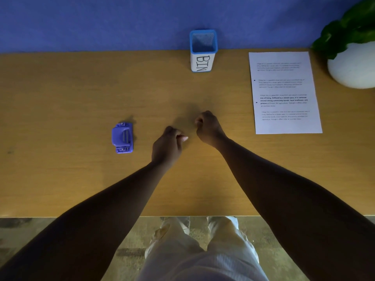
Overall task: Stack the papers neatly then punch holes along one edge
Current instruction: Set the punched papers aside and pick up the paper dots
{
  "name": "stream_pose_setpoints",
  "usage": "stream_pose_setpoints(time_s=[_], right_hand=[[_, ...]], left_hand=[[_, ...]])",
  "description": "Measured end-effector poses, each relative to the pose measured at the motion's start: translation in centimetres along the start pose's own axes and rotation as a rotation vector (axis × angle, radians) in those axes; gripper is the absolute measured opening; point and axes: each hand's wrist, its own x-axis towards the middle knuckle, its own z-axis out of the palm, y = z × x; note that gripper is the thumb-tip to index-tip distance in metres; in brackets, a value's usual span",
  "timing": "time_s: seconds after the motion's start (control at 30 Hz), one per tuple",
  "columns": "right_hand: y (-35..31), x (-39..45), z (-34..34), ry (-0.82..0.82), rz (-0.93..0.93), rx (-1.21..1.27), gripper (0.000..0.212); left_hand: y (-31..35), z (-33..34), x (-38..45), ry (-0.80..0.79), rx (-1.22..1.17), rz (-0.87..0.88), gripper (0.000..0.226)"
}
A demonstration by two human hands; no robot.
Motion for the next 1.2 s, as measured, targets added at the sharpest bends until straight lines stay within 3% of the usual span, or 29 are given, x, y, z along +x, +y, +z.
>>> stream_pose_setpoints(time_s=[0.17, 0.33, 0.53, 0.97, 1.2], right_hand=[[-0.3, 1.0, -1.7, 0.182, -0.024, 0.077, 0.016], [-2.2, 4.0, -5.0, 0.358, -0.163, 0.121, 0.010], [-5.2, 9.8, -9.4, 0.478, -0.176, 0.162, 0.007], [-6.8, 17.4, -14.1, 0.251, -0.139, -0.237, 0.021], [-6.7, 17.9, -14.4, 0.213, -0.130, -0.270, 0.019]], left_hand=[[2.3, -2.2, 4.1, 0.076, -0.141, -0.061, 0.013], [5.4, -4.5, 9.2, 0.164, -0.216, -0.014, 0.012], [8.9, -7.8, 16.3, 0.223, -0.242, 0.055, 0.021], [11.6, -10.4, 24.0, 0.099, -0.033, -0.028, 0.024], [12.1, -10.5, 24.1, 0.080, 0.054, 0.027, 0.018]])
